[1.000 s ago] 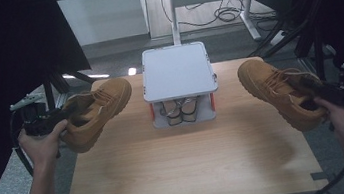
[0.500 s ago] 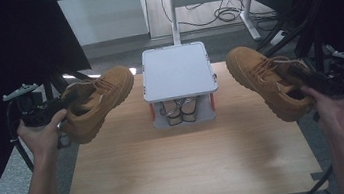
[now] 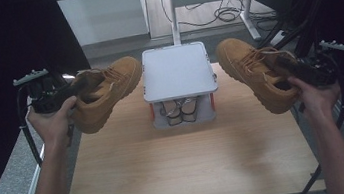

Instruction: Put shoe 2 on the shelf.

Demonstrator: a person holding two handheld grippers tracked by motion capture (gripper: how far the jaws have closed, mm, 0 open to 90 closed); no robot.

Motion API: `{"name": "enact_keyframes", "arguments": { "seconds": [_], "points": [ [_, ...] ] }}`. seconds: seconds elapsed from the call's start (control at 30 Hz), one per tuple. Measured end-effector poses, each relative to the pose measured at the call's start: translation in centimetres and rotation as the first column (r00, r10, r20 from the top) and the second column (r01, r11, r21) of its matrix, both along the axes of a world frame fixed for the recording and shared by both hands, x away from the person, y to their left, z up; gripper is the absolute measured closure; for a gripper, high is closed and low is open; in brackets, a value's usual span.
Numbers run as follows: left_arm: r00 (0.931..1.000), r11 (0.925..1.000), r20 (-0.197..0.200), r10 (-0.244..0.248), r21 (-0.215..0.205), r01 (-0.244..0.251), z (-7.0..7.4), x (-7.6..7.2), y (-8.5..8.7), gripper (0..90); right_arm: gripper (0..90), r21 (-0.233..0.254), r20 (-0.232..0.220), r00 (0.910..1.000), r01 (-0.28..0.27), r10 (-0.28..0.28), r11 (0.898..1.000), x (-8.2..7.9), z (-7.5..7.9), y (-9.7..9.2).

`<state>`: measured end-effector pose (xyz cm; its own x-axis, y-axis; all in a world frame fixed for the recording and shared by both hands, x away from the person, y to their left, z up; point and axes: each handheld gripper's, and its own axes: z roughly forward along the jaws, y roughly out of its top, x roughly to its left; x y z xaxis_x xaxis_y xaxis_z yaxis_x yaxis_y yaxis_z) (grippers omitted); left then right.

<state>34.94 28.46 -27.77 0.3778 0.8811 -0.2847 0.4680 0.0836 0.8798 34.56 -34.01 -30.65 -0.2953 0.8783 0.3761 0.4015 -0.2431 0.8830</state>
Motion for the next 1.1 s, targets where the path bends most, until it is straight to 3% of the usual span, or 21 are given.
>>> {"name": "enact_keyframes", "arguments": {
  "seconds": [0.63,0.93,1.1],
  "points": [
    [0.9996,0.9984,-0.026,-0.014,-0.055,0.012,1.2,4.3,-5.8,77.4,81.8,0.028,-0.033,0.9994,0.010,-0.009,1.000,4.0,2.3,6.2],
    [0.9983,0.9965,-0.048,-0.034,-0.078,0.030,0.9,7.0,-9.0,77.3,81.6,0.035,-0.095,0.9953,0.025,-0.022,0.999,7.1,2.5,9.7],
    [0.9970,0.9941,-0.062,-0.046,-0.101,0.040,0.5,8.1,-9.8,77.3,81.5,0.016,-0.116,0.9929,0.028,-0.026,0.999,9.1,2.5,11.0]
  ]
}}
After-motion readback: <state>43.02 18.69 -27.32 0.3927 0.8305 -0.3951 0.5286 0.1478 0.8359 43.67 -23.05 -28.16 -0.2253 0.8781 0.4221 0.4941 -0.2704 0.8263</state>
